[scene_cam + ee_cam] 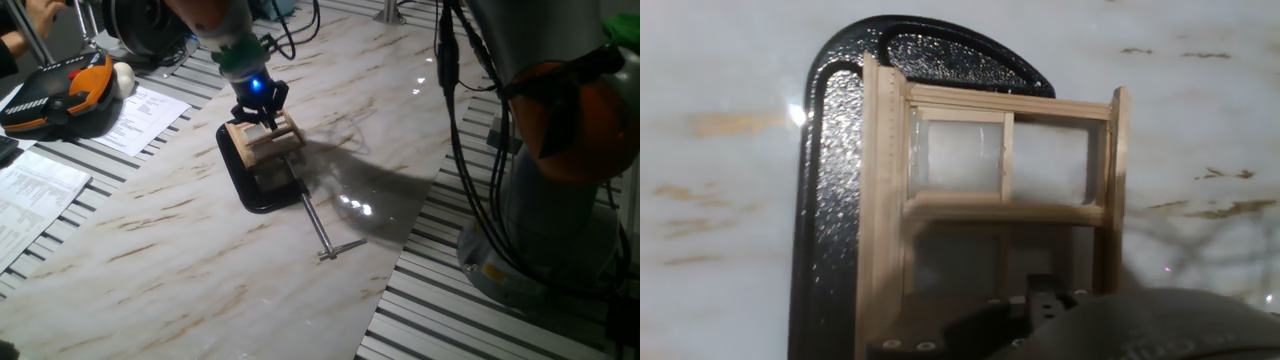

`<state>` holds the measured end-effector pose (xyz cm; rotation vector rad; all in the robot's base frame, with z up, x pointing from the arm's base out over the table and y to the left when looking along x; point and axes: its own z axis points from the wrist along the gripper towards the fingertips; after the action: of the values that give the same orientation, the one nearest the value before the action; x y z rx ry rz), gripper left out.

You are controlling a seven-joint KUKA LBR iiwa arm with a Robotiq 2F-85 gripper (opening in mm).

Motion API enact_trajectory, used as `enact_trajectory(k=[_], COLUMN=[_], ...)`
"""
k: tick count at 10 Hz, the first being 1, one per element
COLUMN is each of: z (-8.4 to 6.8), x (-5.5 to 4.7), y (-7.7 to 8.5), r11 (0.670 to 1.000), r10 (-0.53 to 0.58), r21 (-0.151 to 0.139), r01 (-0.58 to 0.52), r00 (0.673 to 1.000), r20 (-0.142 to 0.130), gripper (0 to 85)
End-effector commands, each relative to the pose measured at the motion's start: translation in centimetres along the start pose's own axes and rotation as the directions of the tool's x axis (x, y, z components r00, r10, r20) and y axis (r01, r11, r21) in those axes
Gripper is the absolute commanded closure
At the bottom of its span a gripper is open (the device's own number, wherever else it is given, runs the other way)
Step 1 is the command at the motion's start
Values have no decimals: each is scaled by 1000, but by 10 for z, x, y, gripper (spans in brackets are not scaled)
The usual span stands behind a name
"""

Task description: Open a sliding window

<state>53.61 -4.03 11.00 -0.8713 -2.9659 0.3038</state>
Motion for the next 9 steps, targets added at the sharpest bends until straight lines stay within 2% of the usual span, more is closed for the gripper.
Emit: enact_trajectory(k=[1, 2, 3, 4, 5, 6, 7, 9], z=[-19, -41, -60, -76, -89, -96, -100, -109], x=[2, 7, 10, 13, 16, 17, 19, 28], y=[-2, 1, 7, 10, 11, 11, 12, 15], r11=[999, 994, 990, 985, 976, 960, 948, 937], r10=[-43, -88, -117, -146, -176, -209, -231, -266], r21=[-23, -64, -74, -91, -121, -176, -205, -199], r01=[43, 89, 118, 149, 182, 217, 242, 286], r00=[999, 996, 993, 989, 983, 976, 970, 956], r20=[11, 13, 19, 37, 57, 66, 79, 123], gripper=[850, 850, 850, 850, 850, 850, 850, 850])
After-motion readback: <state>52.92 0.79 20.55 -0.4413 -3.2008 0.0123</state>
